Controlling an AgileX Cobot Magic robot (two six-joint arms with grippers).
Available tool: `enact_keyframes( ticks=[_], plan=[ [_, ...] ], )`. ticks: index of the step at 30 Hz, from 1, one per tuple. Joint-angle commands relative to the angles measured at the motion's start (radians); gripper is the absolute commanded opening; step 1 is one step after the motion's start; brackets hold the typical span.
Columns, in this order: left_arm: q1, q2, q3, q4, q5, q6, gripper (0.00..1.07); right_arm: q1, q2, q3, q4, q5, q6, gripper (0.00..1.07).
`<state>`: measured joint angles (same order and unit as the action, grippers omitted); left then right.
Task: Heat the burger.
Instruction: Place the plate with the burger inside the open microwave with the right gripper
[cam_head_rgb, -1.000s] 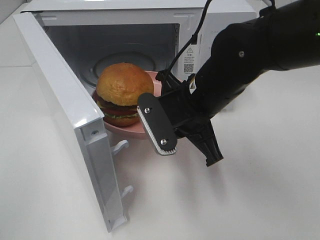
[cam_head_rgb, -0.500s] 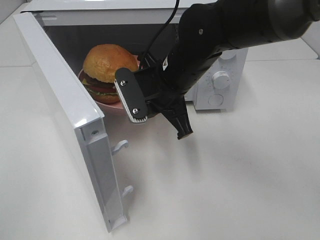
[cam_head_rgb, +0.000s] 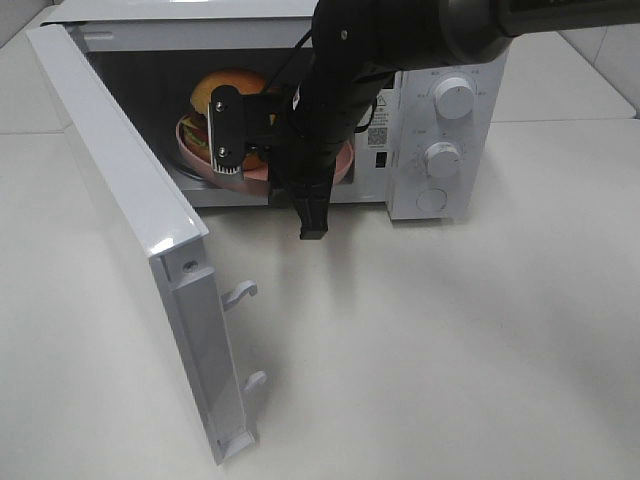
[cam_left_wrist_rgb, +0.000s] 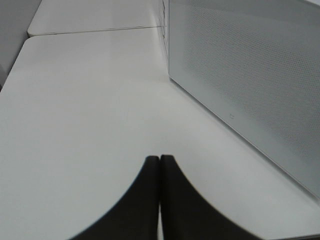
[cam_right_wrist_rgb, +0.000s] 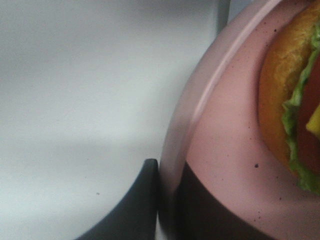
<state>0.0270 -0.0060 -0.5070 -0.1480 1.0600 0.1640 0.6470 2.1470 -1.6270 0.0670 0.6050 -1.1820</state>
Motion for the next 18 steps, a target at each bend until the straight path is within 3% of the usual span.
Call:
enact_keyframes(
  ticks=[1,8,18],
  plan=[
    [0.001,-0.018,0.000,-0.007,-0.014,-0.001,0.00,-0.020,0.045,-0.113,-0.003,-0.018,0.141,0.00],
    [0.001,-0.018,0.000,-0.007,-0.014,-0.001,0.00,-0.024,0.111,-0.208,-0.028,0.046,0.195,0.00],
    [0.001,-0.018,0.000,-0.007,-0.014,-0.001,0.00,-0.024,0.113,-0.211,-0.041,0.048,0.198,0.00]
  ],
)
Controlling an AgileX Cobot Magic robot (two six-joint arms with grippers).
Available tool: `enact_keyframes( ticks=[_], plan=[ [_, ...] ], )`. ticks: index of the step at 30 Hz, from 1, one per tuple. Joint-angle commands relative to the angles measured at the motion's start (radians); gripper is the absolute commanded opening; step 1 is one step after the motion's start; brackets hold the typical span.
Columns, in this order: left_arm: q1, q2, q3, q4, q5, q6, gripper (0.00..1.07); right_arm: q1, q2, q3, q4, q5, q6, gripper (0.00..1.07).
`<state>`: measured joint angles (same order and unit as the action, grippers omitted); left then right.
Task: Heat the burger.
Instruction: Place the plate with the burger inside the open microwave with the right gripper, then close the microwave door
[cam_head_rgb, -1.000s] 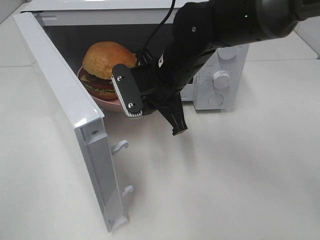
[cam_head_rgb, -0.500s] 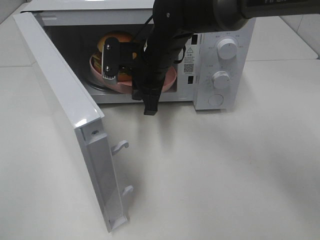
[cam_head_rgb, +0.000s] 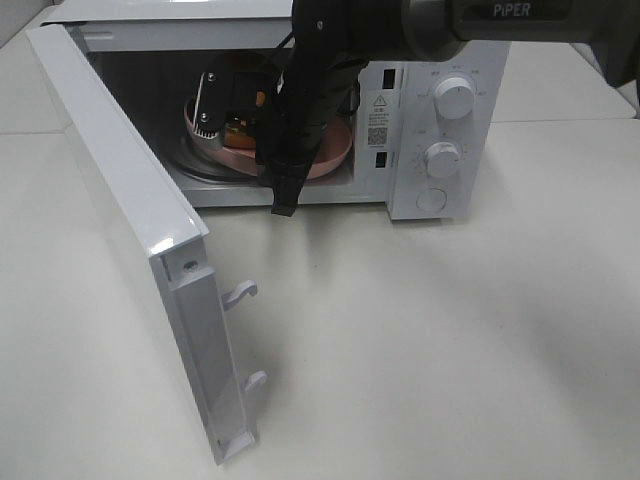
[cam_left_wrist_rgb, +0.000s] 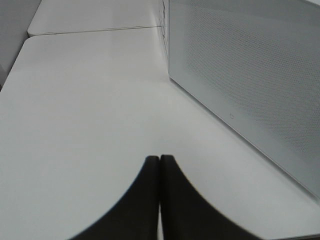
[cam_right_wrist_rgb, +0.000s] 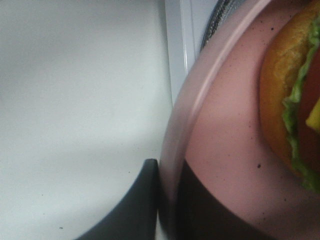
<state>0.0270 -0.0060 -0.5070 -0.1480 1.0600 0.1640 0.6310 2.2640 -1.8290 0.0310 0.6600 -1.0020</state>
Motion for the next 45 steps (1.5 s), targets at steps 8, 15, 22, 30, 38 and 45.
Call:
enact_keyframes(
  ticks=[8,15,22,30,38,45],
  plan=[
    [0.001,-0.018,0.000,-0.007,-0.014,-0.001,0.00,-0.008,-0.004,-0.009,-0.005,0.007,0.041,0.18],
    [0.001,-0.018,0.000,-0.007,-0.014,-0.001,0.00,-0.006,-0.004,-0.009,-0.005,0.029,0.146,0.46],
    [0.001,-0.018,0.000,-0.007,-0.014,-0.001,0.00,-0.001,-0.012,-0.011,-0.012,0.037,0.252,0.55],
    [0.001,-0.018,0.000,-0.007,-0.014,-0.001,0.00,-0.001,-0.051,-0.014,-0.012,0.069,0.391,0.58],
    [0.001,-0.018,0.000,-0.007,-0.014,-0.001,0.00,-0.001,-0.053,-0.014,-0.011,0.114,0.544,0.58],
    [0.001,-0.018,0.000,-0.007,-0.014,-0.001,0.00,-0.001,-0.053,-0.014,-0.011,0.160,0.647,0.58]
  ],
)
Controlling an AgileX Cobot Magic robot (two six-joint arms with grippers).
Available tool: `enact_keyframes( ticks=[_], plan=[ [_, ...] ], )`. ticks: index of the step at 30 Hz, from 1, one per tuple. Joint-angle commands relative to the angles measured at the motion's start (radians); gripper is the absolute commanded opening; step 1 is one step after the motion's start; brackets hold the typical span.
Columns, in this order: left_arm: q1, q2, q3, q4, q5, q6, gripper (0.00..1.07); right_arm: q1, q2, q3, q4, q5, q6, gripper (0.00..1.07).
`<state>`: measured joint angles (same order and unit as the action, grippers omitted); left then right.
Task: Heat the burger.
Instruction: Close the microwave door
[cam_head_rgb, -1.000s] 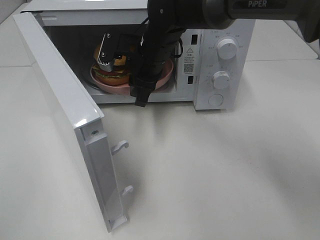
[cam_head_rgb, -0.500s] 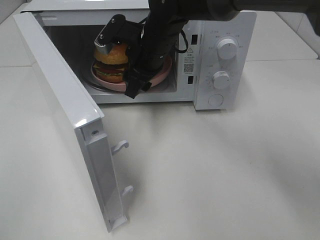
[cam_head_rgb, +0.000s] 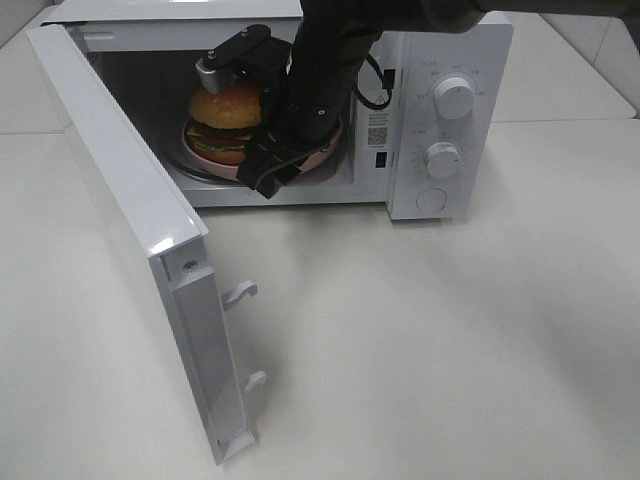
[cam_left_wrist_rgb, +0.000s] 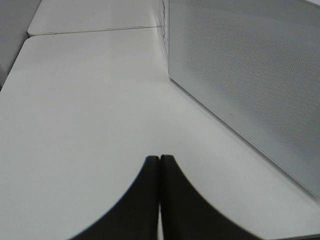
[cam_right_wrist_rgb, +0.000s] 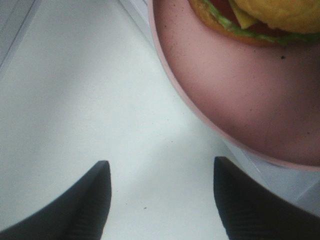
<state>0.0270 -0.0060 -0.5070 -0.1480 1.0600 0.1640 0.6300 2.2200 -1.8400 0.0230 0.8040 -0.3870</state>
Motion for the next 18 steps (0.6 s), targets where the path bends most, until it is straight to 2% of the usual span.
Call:
enact_keyframes(
  ticks=[1,7,18],
  plan=[
    [0.001,-0.018,0.000,-0.007,-0.014,-0.001,0.00,0.000,-0.009,-0.003,-0.003,0.016,0.032,0.58],
    [0.001,-0.018,0.000,-0.007,-0.014,-0.001,0.00,0.000,-0.018,-0.003,-0.004,0.032,0.176,0.58],
    [0.001,-0.018,0.000,-0.007,-0.014,-0.001,0.00,0.000,-0.058,-0.003,-0.001,0.141,0.267,0.58]
  ],
)
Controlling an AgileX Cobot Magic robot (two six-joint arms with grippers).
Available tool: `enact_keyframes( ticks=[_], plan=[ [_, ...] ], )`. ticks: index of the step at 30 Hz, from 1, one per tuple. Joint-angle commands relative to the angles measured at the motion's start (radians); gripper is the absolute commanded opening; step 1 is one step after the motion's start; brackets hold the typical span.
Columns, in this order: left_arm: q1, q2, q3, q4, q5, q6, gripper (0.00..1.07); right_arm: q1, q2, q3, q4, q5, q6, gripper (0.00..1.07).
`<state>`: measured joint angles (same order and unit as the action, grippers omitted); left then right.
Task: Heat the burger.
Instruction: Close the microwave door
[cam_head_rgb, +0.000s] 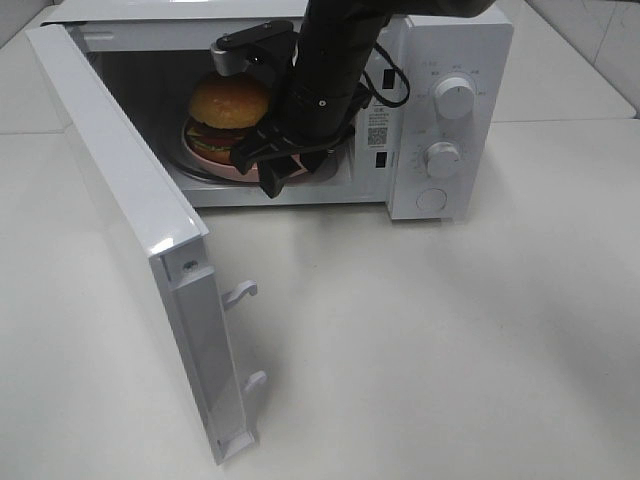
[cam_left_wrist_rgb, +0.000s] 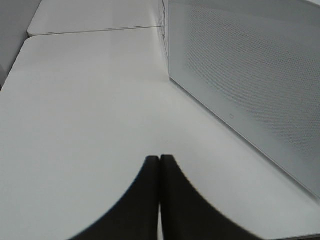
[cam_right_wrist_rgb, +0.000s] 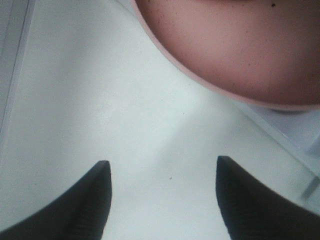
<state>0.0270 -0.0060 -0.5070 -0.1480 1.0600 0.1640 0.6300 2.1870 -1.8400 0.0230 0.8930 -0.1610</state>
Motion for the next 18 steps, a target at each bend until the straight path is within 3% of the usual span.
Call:
enact_keyframes(
  ticks=[1,11,13,18],
  plan=[
    [0.001,-0.018,0.000,-0.007,-0.014,-0.001,0.00,0.000,-0.037,-0.003,0.000,0.081,0.076,0.58],
    [0.001,-0.018,0.000,-0.007,-0.014,-0.001,0.00,0.000,-0.093,-0.003,0.000,0.241,0.228,0.58],
    [0.001,-0.018,0.000,-0.007,-0.014,-0.001,0.00,-0.003,-0.098,0.000,-0.004,0.357,0.288,0.58],
    [0.001,-0.018,0.000,-0.007,-0.014,-0.001,0.00,-0.004,-0.115,0.010,-0.010,0.354,0.317,0.58]
  ],
)
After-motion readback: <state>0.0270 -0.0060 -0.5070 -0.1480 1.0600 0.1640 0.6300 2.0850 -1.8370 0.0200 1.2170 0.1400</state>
